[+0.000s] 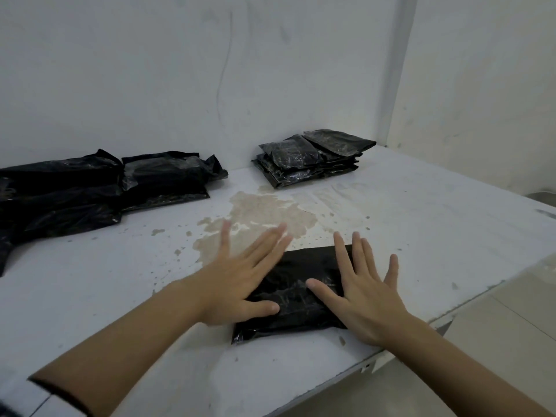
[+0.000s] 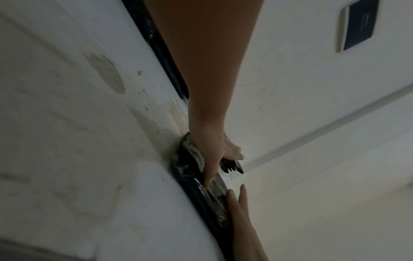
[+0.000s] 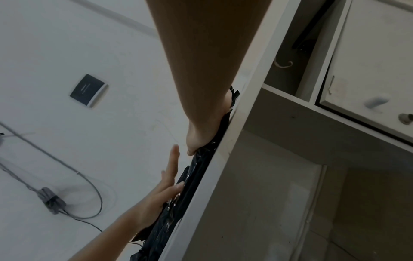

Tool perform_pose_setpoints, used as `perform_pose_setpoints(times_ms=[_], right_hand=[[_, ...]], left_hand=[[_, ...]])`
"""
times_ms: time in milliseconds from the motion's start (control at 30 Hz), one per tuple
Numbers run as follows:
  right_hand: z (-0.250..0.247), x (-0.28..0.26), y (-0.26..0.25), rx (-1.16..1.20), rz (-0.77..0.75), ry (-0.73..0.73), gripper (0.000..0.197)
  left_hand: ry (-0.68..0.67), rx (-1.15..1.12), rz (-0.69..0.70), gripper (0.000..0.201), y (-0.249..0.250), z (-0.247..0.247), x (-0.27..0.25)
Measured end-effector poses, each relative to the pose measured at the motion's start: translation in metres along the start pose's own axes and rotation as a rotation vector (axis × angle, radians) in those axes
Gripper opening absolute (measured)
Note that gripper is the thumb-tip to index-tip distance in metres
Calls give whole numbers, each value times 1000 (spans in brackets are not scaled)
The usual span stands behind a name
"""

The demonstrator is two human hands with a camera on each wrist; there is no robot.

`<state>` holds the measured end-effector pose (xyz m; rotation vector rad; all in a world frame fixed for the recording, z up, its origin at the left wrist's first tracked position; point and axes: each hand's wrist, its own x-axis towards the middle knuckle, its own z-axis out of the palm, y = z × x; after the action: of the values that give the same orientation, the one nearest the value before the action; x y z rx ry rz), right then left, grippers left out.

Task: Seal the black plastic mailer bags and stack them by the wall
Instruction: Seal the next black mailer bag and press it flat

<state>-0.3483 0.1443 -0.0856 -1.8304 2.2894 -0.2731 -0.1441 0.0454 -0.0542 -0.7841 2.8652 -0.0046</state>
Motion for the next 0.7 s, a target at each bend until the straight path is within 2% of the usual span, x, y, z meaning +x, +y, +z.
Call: perform_pose_setpoints(times_ms=[33,100,200,267,333,400,567,700], right_hand=[[0,-1,-1,-21,-10,41,89],[2,-1,1,-70,-60,118,84],[1,-7,4,-63,-144,186,95],[3,-13,7,-30,-211,128,96],[3,-19,8,47,-199,-50,82],[0,-18,9,72,-207,-137,75],[-7,-6,23,40,-284,-187,59],[-4,-4,27,35,-310,-184,63]], left_hand=[[34,20,91,87,5,-4,5],[18,-34,218,80,16,-5,13],[-59,-94,248,75,23,3,20],[-51,-123,248,73,23,4,21],[-24,-177,254,73,22,4,20],[9,-233,255,74,23,8,19],[98,-170,201,60,31,23,19],[96,-120,184,60,32,27,21]])
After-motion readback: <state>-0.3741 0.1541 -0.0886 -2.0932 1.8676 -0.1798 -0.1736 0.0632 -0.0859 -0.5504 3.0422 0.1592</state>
